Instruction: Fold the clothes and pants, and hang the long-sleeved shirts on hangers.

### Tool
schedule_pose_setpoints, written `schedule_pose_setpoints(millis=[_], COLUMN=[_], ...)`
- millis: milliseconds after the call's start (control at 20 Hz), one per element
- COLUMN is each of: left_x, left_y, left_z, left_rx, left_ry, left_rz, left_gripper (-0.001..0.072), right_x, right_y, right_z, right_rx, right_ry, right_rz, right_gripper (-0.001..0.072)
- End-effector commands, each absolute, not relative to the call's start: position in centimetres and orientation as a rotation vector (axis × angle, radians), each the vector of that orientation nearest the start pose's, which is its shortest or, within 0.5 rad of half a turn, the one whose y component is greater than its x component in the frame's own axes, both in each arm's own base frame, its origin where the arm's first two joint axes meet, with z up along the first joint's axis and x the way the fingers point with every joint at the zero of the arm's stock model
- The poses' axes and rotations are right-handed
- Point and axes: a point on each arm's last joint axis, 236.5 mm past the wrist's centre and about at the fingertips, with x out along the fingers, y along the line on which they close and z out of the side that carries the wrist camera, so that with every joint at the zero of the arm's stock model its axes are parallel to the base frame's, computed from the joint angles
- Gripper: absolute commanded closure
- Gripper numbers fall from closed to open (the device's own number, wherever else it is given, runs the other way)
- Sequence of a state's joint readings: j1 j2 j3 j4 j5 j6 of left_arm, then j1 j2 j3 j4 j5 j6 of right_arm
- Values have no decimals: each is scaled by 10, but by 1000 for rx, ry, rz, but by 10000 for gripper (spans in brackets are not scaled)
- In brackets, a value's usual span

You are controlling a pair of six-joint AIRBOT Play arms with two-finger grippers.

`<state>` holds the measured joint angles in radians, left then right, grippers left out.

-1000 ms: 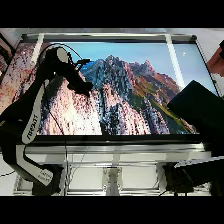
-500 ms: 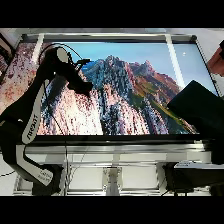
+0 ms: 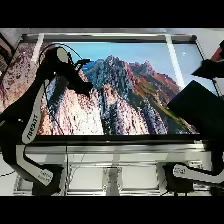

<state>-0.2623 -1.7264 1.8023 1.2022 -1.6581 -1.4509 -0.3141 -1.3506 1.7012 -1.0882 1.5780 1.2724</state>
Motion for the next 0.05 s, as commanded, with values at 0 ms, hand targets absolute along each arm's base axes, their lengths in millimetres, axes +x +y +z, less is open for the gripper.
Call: schedule_pose_setpoints(millis=[0], left_x=[388], left_y=[-192], left_z=[32], left_rx=[32], left_ry=[1566], left_rz=[-611], left_gripper=[686], right_x=[393], right_y=[68], right_z=[140], right_rx=[54], right_ry=[1177], right_rz=[469], right_gripper=[670])
